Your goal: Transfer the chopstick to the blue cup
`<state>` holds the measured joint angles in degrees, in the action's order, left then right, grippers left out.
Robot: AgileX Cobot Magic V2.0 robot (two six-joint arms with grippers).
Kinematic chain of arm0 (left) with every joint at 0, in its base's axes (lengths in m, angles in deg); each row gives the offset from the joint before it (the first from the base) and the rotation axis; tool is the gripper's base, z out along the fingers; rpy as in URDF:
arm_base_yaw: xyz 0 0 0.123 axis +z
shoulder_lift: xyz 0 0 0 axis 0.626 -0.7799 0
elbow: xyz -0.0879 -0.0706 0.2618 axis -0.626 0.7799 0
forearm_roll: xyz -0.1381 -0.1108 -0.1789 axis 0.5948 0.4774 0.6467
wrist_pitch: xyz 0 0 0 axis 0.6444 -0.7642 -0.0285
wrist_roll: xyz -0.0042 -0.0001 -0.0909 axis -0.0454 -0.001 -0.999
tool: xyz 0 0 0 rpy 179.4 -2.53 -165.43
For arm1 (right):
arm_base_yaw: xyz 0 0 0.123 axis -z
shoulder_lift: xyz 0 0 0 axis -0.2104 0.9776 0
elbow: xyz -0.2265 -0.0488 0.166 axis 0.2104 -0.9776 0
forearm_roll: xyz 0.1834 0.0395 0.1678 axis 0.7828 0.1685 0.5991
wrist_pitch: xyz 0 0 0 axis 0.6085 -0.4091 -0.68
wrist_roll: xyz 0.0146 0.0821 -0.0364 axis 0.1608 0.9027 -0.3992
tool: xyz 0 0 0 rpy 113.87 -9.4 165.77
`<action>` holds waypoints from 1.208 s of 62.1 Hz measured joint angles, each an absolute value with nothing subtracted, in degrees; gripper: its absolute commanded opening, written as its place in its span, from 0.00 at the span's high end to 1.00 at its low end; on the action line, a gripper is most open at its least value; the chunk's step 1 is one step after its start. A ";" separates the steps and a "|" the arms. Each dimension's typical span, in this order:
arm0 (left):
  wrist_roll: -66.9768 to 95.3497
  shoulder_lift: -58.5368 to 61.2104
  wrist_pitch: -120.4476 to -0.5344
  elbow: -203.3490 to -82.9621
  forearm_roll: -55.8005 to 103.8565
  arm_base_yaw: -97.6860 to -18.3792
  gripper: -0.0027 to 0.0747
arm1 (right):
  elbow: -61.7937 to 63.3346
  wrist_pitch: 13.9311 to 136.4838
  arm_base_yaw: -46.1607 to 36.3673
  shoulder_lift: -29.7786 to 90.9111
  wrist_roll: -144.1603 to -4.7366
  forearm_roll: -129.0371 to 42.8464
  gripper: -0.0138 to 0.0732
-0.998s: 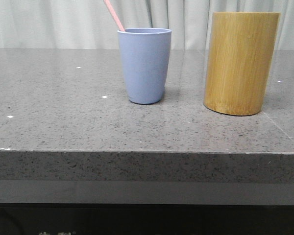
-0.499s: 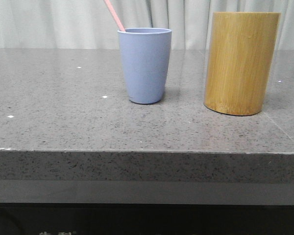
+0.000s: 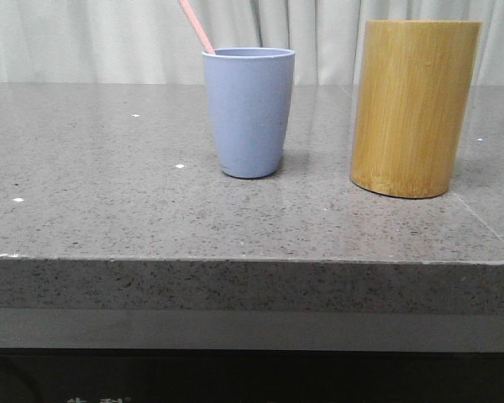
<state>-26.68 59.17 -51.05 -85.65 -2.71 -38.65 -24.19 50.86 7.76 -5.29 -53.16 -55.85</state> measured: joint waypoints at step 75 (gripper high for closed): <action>-26.68 59.17 -51.27 -85.65 -2.71 -38.65 0.99 | -61.22 86.00 11.03 -28.41 -53.16 -53.77 0.92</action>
<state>-26.68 59.17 -51.27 -85.65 -2.71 -38.65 -61.22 86.00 11.03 -28.41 -53.16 -53.77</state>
